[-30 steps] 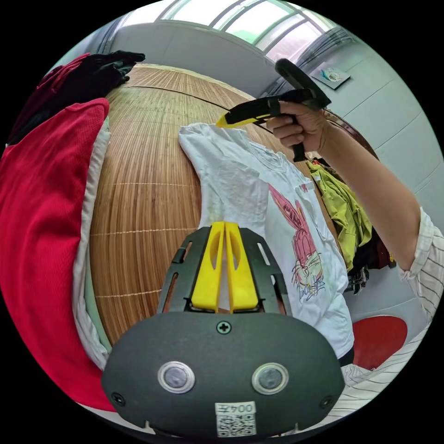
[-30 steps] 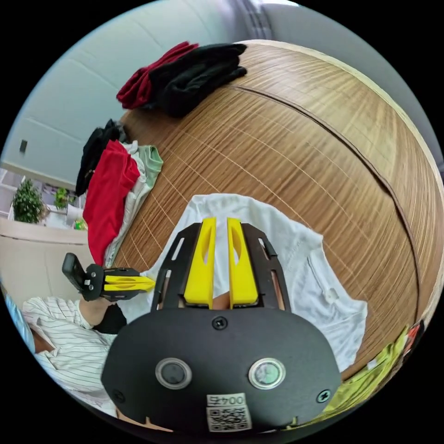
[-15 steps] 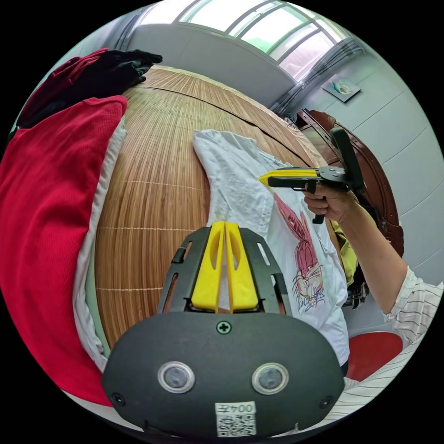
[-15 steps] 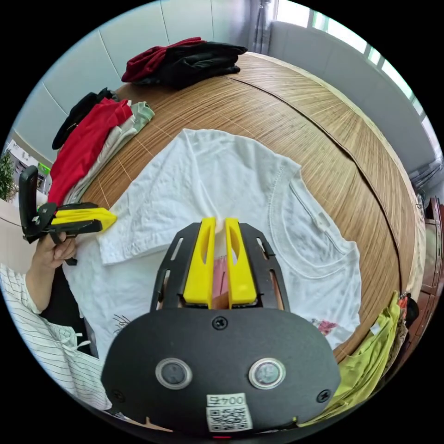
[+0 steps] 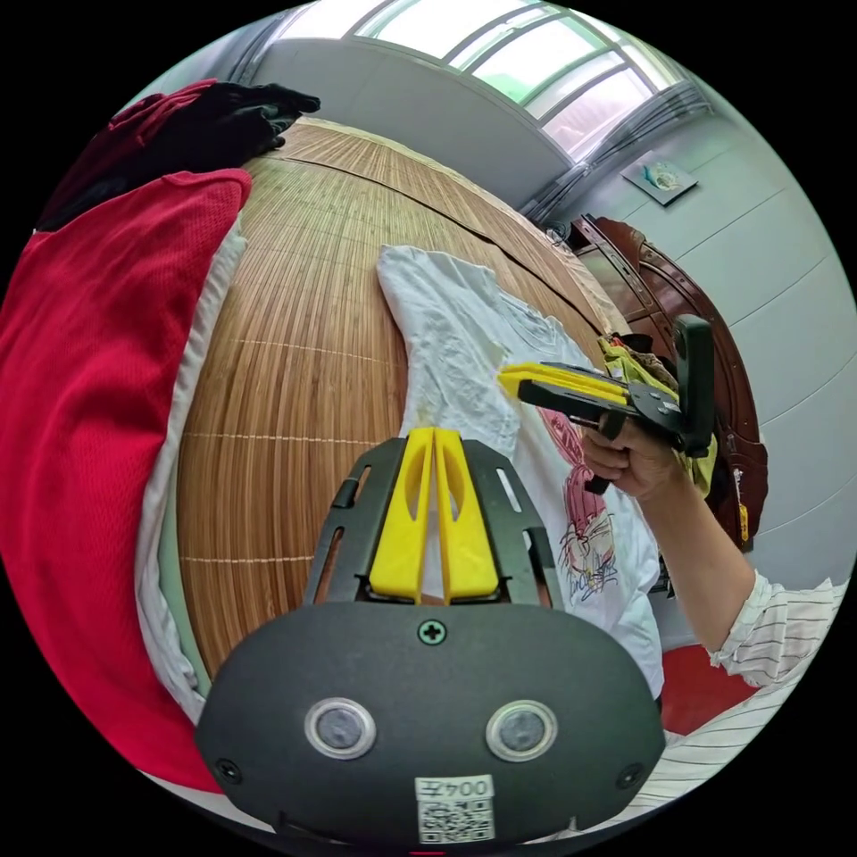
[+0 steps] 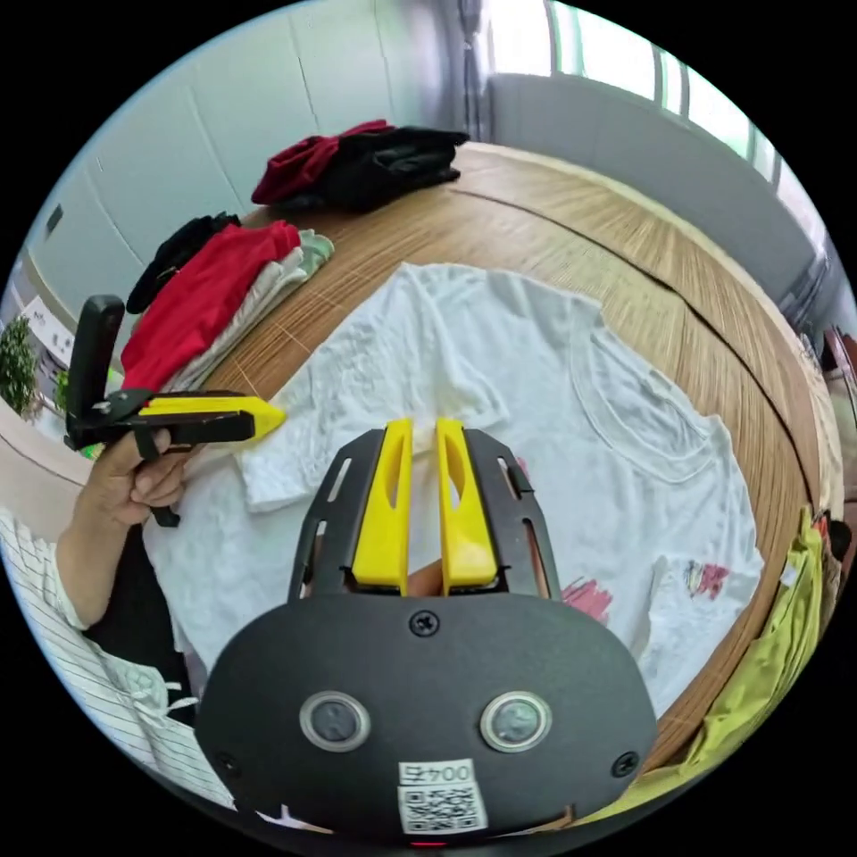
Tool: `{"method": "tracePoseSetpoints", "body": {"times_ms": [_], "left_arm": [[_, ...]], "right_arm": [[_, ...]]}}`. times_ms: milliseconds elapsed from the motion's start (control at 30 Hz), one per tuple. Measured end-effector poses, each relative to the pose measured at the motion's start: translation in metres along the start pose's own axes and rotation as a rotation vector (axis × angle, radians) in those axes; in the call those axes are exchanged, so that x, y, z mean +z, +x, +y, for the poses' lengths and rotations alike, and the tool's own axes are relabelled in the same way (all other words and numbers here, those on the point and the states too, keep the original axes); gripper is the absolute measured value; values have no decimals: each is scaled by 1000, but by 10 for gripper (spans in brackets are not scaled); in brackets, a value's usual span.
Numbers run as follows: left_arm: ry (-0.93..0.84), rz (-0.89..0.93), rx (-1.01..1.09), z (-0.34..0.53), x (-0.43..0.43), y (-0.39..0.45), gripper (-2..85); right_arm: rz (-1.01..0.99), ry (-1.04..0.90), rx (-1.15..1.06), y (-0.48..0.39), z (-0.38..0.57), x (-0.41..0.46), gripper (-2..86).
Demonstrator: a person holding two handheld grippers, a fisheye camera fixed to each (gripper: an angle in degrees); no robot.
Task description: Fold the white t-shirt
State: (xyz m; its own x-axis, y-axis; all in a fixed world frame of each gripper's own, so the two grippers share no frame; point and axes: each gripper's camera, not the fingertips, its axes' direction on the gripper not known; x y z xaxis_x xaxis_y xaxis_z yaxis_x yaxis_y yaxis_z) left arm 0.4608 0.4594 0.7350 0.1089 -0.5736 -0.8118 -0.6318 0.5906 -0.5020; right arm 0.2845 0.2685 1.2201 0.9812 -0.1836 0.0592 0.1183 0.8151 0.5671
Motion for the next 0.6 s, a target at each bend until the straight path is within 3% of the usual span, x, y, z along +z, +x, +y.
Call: {"method": "tracePoseSetpoints", "body": {"times_ms": [133, 333, 433, 500, 600], "left_arm": [[15, 2, -10, -1, -8, 2, 2], [170, -59, 65, -7, -53, 28, 2], [61, -78, 116, -28, -27, 41, 1], [-120, -159, 128, -42, 13, 40, 1], [-72, -162, 93, -42, 3, 39, 2]], "right_arm": [[-94, 138, 99, -11, 21, -72, 51], [-130, 146, 18, -83, 35, -115, 19], [-105, 5, 12, -103, 32, -90, 1], [-59, 34, 13, -112, 34, -104, -4], [-94, 151, 38, -121, 37, -156, -7]]}}
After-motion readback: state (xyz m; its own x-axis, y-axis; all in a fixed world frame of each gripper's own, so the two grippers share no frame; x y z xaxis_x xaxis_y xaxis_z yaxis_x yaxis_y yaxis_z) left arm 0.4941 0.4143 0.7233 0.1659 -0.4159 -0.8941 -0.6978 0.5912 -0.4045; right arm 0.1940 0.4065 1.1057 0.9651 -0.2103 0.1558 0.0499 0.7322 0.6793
